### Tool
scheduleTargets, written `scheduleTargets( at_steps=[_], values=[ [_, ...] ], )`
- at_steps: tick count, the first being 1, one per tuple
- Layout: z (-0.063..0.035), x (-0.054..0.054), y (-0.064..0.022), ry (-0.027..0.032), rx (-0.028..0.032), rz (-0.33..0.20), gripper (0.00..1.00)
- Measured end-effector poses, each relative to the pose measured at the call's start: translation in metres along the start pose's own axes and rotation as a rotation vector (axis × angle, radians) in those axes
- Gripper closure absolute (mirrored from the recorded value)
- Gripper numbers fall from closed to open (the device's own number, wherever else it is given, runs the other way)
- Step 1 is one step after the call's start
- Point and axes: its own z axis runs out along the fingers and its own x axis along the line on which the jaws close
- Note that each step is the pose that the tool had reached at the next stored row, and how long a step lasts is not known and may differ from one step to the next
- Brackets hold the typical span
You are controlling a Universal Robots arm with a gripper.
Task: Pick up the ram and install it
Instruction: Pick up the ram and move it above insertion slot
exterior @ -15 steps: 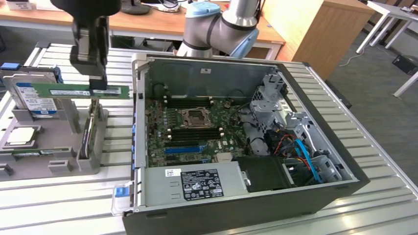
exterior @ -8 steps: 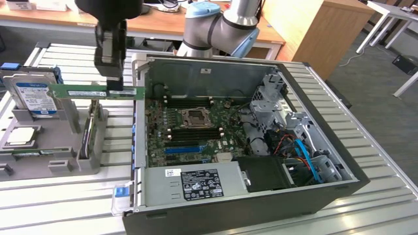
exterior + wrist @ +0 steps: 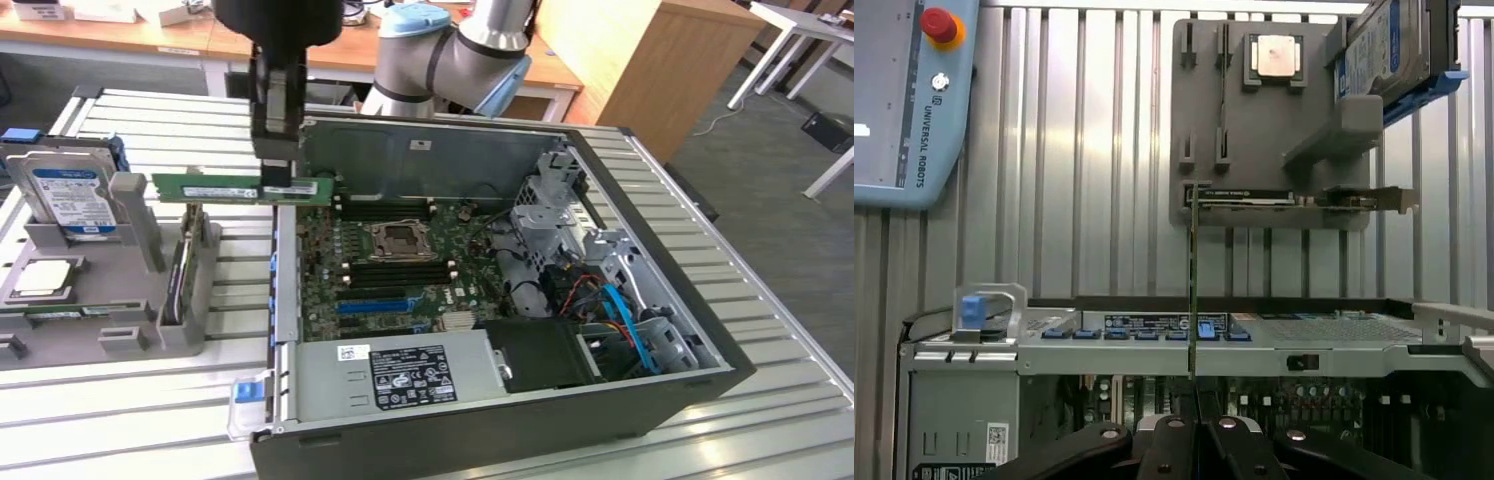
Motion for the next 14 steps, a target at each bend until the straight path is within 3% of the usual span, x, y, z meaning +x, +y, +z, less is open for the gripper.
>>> scheduleTargets(
  at_steps=[14],
  values=[
    [-0.0025,0.000,-0.0473,0.0001,-0.0014,0.000,0.89]
  ],
)
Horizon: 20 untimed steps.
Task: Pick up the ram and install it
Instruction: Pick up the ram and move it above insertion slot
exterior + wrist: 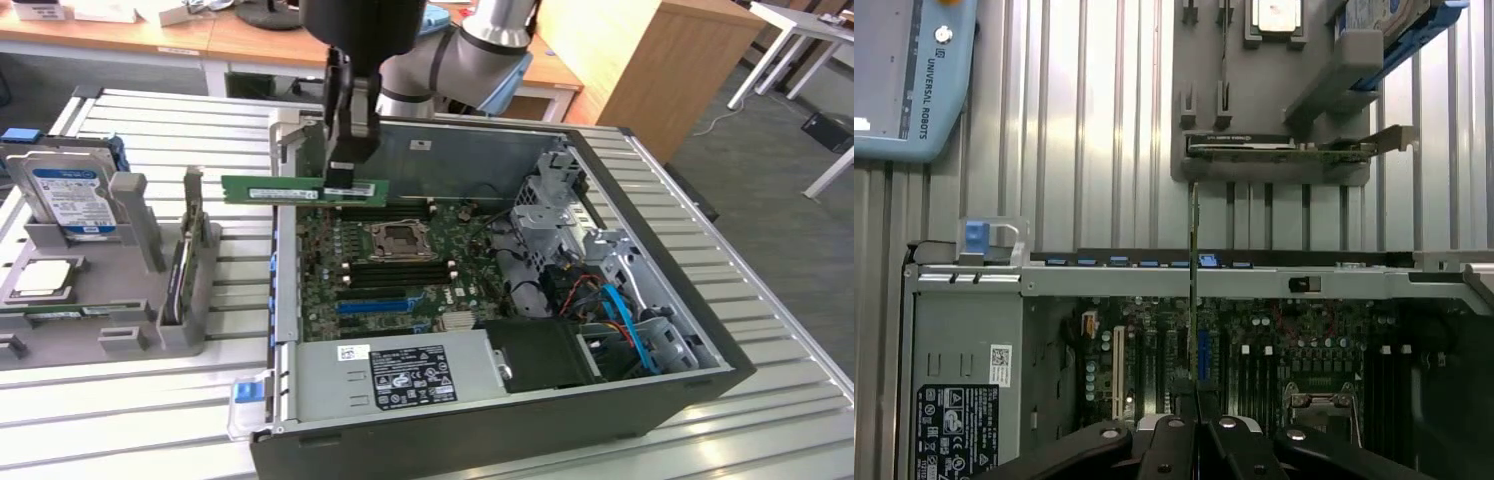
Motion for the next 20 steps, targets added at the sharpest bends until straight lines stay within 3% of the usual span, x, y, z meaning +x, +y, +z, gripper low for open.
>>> scheduleTargets(
  at_steps=[5,20],
  values=[
    [-0.0007,0.000,-0.0138,0.0000,-0.0001,0.000,0.89],
    [-0.0038,-0.001,-0.0705,0.0000,-0.0024,0.000,0.89]
  ],
)
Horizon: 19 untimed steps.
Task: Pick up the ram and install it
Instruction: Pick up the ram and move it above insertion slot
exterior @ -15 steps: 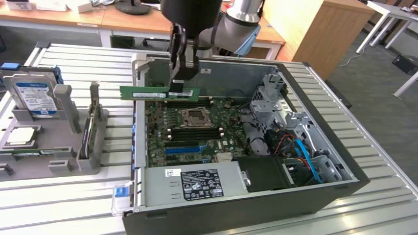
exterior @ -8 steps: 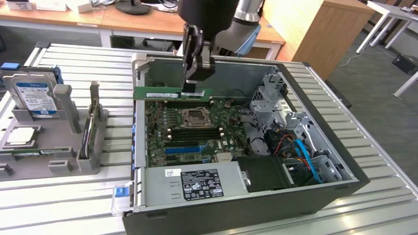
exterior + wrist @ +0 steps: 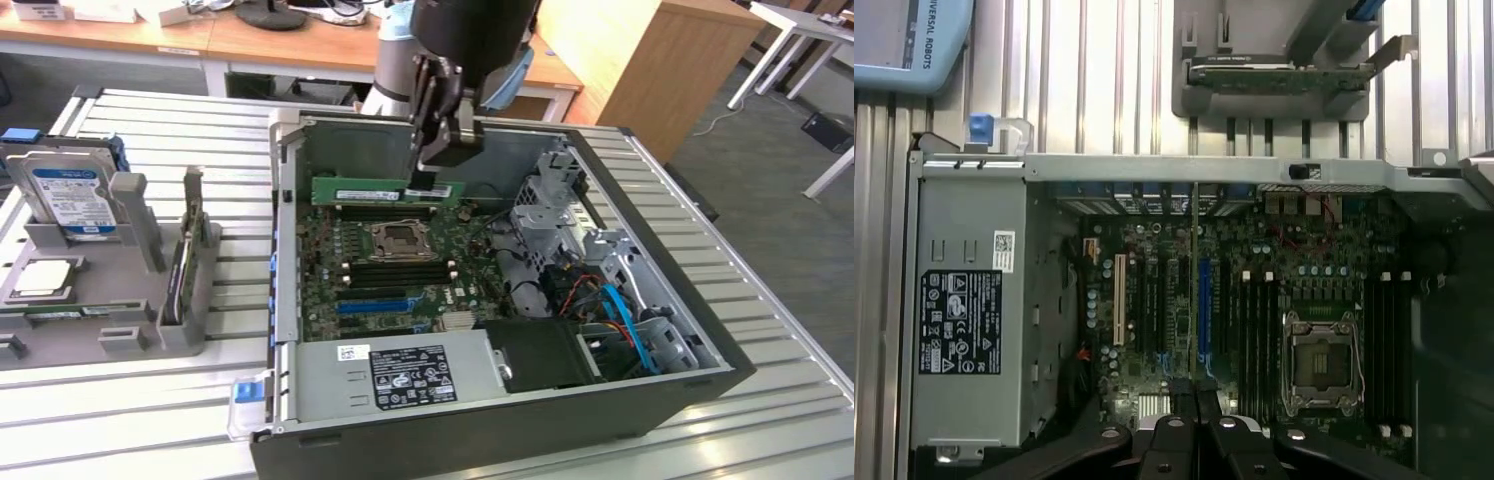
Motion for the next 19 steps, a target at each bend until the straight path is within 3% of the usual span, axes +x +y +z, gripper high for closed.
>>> scheduleTargets(
  at_steps=[12,19],
  values=[
    [-0.0024,0.000,-0.0425,0.0000,-0.0028,0.000,0.89],
    [-0.0033,0.000,-0.0597,0.0000,-0.0030,0.000,0.89]
  ],
)
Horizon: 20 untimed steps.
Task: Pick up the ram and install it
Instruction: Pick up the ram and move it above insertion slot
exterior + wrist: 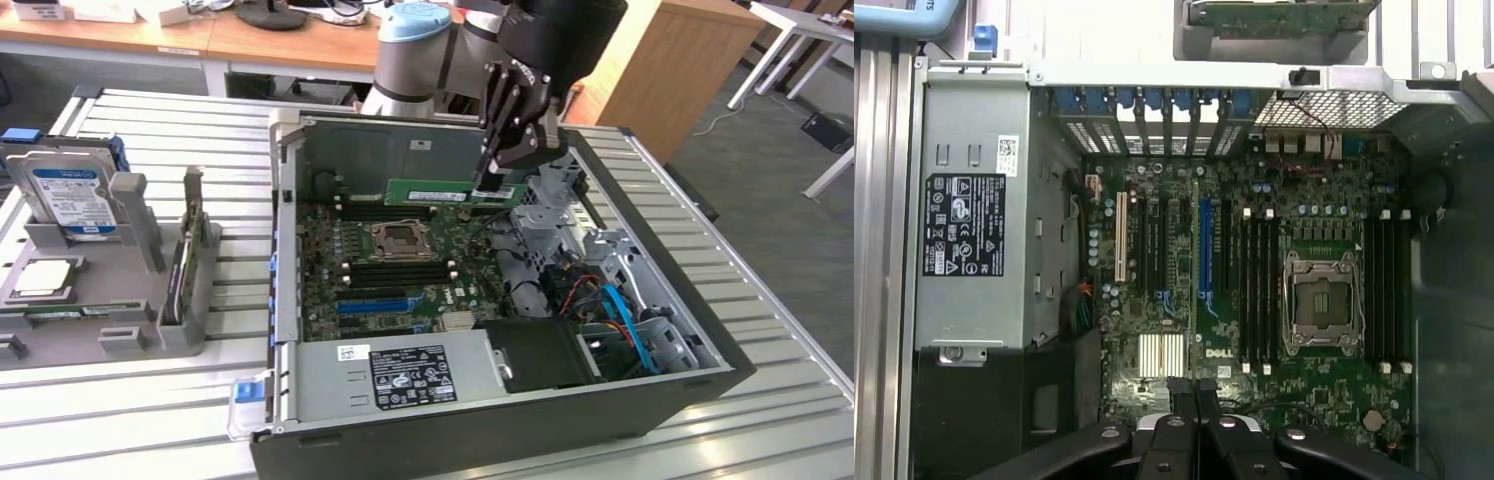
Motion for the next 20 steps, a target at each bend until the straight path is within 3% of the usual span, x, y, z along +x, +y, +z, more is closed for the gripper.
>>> scheduleTargets(
  at_steps=[8,11,20],
  values=[
    [0.0000,-0.001,-0.0013,-0.0002,0.0000,0.000,0.89],
    [0.0020,-0.023,-0.0011,-0.0002,-0.0001,0.000,0.89],
    [0.0034,-0.046,-0.0010,-0.0001,-0.0001,0.000,0.89]
  ],
)
